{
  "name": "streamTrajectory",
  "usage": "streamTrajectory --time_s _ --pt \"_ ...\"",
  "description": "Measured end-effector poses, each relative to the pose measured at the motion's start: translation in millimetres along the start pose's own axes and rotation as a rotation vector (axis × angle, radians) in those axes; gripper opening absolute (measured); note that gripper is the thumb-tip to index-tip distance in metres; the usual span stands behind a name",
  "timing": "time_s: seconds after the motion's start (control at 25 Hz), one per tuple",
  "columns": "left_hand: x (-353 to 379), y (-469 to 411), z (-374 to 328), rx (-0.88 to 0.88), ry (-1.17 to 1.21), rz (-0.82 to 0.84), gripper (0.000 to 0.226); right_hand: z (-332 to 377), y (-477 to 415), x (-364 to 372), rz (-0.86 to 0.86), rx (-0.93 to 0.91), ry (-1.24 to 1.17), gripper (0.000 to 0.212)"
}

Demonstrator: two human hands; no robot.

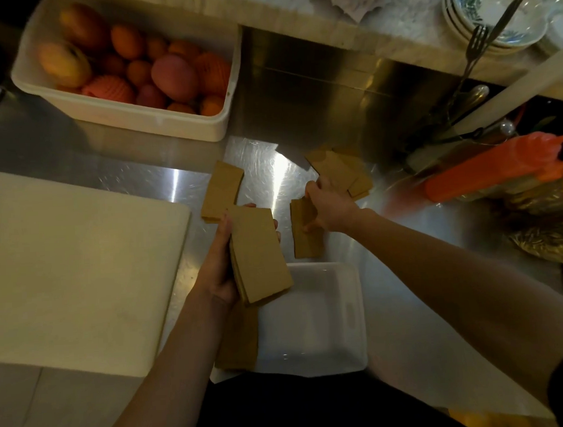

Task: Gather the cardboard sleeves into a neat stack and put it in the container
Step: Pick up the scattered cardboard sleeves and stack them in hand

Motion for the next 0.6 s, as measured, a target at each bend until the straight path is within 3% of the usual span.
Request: streamTrajectory --time_s 0.12,0.32,0.48,0.6 --pt "-2.2 0.9 -0.7 0.014 -0.015 -0.013 0.136 1.9 1.0 -0.5 0.003 0.002 -0.020 0.076" --pt "-8.9 4.6 -4.8 0.052 -0.007 -0.046 0.119 2.8 13.7 -11.1 0.069 -0.013 -0.287 0.054" --pt "-13.7 7.7 -5.6 0.049 -0.049 -0.055 0.128 -2.8 45.4 -57.9 -0.031 0.076 -0.642 0.050" --pt "-9.3 13.0 -8.7 0.064 -0.093 -0.038 0.117 9.4 82.4 -89.6 0.031 0.008 -0.834 0.043"
Point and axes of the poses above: each hand's wrist, its own y-axis away from the middle knuckle, its own x-axis out of the palm, z = x × y, the point moved 10 cm from there along -y, towards the middle knuckle, and after that the axes turned 4 degrees about -z, right-handed, at the moved point
